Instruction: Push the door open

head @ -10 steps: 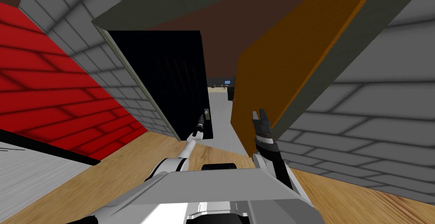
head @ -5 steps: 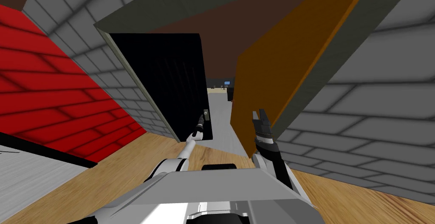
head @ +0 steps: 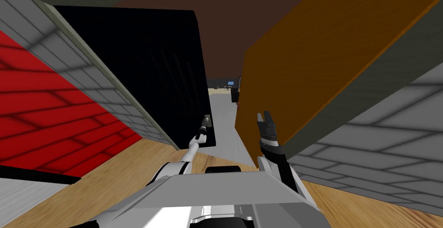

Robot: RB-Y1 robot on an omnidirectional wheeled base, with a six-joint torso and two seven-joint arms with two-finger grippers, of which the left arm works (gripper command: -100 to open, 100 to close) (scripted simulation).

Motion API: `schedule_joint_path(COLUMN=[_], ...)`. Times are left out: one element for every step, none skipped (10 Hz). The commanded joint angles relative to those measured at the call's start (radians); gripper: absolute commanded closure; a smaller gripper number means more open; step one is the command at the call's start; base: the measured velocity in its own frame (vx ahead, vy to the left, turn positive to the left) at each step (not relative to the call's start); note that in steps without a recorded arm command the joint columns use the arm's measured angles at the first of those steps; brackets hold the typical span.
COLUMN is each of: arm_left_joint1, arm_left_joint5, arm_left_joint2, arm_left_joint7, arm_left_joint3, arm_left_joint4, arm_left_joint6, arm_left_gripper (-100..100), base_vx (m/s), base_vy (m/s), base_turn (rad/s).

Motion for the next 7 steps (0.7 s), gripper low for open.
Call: schedule_joint_path(arm_left_joint1=[0.002, 0.002, 0.002, 0.002, 0.002, 0.002, 0.002], arm_left_joint5=[0.001, 0.000, 0.000, 0.000, 0.000, 0.000, 0.000], arm_left_joint2=[-0.007, -0.004, -0.004, -0.004, -0.004, -0.004, -0.004], arm_left_joint7=[-0.001, -0.001, -0.001, -0.001, -0.001, -0.001, -0.001], arm_left_joint3=[0.003, 0.001, 0.001, 0.001, 0.001, 0.001, 0.001], arm_left_joint4=[0.002, -0.001, -0.001, -0.001, -0.001, -0.001, -0.001], arm_left_joint6=[-0.005, -0.002, -0.002, -0.002, -0.002, -0.002, -0.002], arm_left_gripper=[-100, -100, 100, 100, 100, 100, 100], base_vx=[0.206, 0.097, -0.014, -0.035, -0.029, -0.018, -0.009], base_vy=[-0.004, -0.002, 0.001, 0.001, 0.001, 0.001, 0.000], base_turn=[-0.026, -0.003, 0.007, -0.005, -0.004, 0.002, 0.002])
